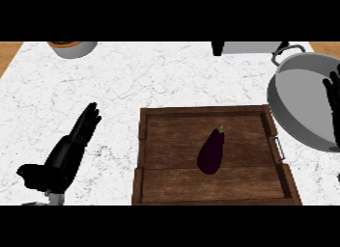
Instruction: Pick the eggplant from the tray and place it in the pot
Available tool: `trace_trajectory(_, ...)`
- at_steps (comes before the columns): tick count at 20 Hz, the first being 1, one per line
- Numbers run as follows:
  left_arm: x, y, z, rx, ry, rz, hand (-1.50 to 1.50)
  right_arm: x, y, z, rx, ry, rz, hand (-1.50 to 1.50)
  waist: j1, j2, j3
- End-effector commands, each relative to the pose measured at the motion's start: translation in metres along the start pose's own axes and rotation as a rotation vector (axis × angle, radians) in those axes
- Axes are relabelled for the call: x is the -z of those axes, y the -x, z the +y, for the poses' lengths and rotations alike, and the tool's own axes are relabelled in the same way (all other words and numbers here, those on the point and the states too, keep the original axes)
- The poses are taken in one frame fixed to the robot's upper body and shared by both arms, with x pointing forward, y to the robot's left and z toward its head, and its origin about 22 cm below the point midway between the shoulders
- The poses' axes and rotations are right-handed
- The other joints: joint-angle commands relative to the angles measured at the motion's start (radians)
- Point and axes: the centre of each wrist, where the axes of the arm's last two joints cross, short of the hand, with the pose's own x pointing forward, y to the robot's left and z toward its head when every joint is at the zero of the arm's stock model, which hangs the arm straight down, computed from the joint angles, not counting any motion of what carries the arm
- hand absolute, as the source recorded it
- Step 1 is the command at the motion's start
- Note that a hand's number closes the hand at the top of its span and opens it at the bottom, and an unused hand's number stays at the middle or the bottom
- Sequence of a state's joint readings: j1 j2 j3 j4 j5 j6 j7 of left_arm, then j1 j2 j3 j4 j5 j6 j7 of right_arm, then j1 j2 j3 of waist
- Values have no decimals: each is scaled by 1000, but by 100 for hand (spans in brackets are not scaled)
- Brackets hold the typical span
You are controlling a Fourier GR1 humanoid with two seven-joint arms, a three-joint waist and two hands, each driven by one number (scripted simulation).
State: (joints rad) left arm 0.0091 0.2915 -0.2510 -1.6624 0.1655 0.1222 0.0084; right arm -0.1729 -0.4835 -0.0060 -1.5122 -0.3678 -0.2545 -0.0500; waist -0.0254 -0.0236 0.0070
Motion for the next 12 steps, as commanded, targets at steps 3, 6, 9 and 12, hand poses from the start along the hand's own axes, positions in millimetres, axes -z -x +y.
trace_trajectory(3, 15, -34, 30, 18, -153, -63, 0, 13, 17, 2, -62, -24, 16, 150, 41, 26, -6)
trace_trajectory(6, 40, -63, 56, 10, -310, -103, 0, 34, 18, 4, -153, -82, 50, 150, 64, 37, -5)
trace_trajectory(9, 48, -55, 56, -48, -294, -26, 0, 1, 43, 3, -518, -36, 79, -150, 30, 30, -8)
trace_trajectory(12, 40, -42, 51, -31, -302, -4, 0, -7, 77, 30, -411, -65, -19, -150, 31, 25, -7)
